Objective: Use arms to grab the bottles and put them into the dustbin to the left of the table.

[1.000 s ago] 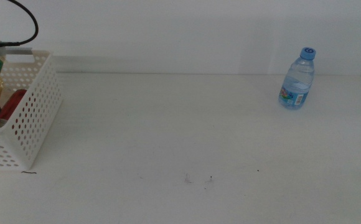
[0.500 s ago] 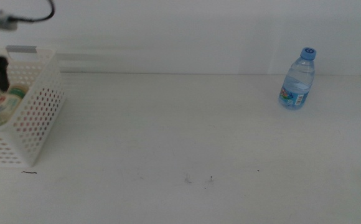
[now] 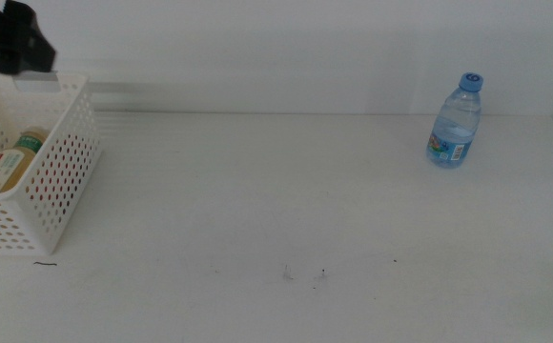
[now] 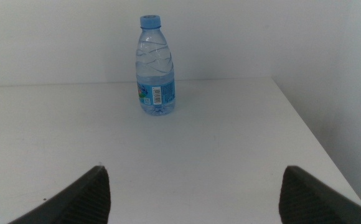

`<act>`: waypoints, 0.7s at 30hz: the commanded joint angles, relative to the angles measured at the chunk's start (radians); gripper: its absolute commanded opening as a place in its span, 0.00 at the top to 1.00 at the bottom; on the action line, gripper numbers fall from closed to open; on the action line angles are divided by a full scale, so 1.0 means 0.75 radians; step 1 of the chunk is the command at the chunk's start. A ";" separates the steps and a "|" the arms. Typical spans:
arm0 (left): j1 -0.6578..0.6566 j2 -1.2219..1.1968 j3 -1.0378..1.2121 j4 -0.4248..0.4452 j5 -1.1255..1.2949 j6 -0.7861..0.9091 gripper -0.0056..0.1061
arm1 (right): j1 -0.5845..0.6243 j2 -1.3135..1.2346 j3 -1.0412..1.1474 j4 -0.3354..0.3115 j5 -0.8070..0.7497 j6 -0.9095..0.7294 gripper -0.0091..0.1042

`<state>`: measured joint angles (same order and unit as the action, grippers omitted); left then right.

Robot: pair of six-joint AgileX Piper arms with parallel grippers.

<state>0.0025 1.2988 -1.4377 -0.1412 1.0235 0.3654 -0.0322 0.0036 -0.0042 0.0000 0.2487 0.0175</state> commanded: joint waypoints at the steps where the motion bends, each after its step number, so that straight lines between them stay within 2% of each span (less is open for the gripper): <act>1: -0.051 -0.168 0.170 -0.164 -0.125 0.101 0.11 | -0.011 -0.005 0.006 -0.007 -0.013 -0.013 0.24; 6: -0.100 -0.440 0.454 -0.492 -0.235 0.255 0.11 | -0.011 -0.005 0.006 -0.007 -0.013 -0.013 0.24; 9: -0.100 -0.582 0.560 -0.557 -0.208 0.285 0.11 | -0.011 -0.005 0.006 -0.007 -0.013 -0.013 0.24; 15: -0.100 -0.791 0.584 -0.535 -0.111 0.251 0.11 | -0.011 -0.005 0.006 -0.007 -0.013 -0.013 0.24; 18: -0.119 -0.813 0.556 -0.437 -0.060 0.128 0.11 | -0.011 -0.005 0.006 -0.007 -0.013 -0.013 0.24; 21: -0.219 -0.810 0.512 -0.336 -0.017 0.045 0.11 | -0.011 -0.005 0.006 -0.007 -0.013 -0.013 0.24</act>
<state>-0.1273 0.6936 -1.0374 -0.4306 0.9972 0.4457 -0.0322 0.0036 -0.0042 0.0000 0.2487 0.0175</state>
